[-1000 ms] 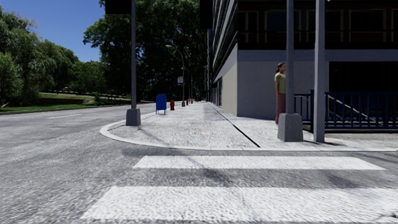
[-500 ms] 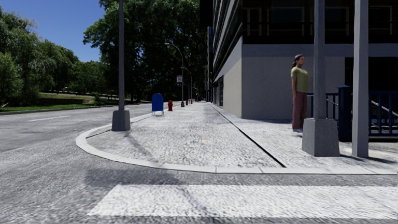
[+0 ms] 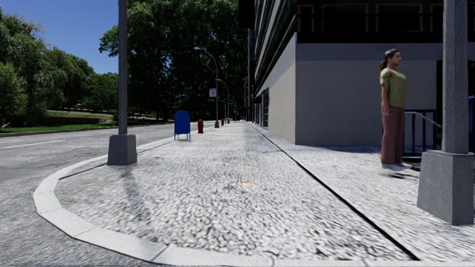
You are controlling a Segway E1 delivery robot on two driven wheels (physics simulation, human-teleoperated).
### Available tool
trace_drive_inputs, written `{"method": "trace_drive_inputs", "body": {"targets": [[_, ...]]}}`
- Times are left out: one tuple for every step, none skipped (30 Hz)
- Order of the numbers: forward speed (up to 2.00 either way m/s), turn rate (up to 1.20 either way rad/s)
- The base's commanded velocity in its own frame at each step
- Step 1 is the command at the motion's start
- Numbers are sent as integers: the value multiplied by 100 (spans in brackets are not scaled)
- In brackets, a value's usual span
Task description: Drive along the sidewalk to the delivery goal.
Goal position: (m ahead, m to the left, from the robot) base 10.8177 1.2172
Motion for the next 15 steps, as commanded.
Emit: {"method": "trace_drive_inputs", "body": {"targets": [[199, 0], [199, 0], [200, 0], [200, 0], [200, 0], [200, 0], [200, 0], [199, 0], [198, 0], [198, 0], [198, 0], [198, 0], [198, 0], [198, 0], [198, 0]]}}
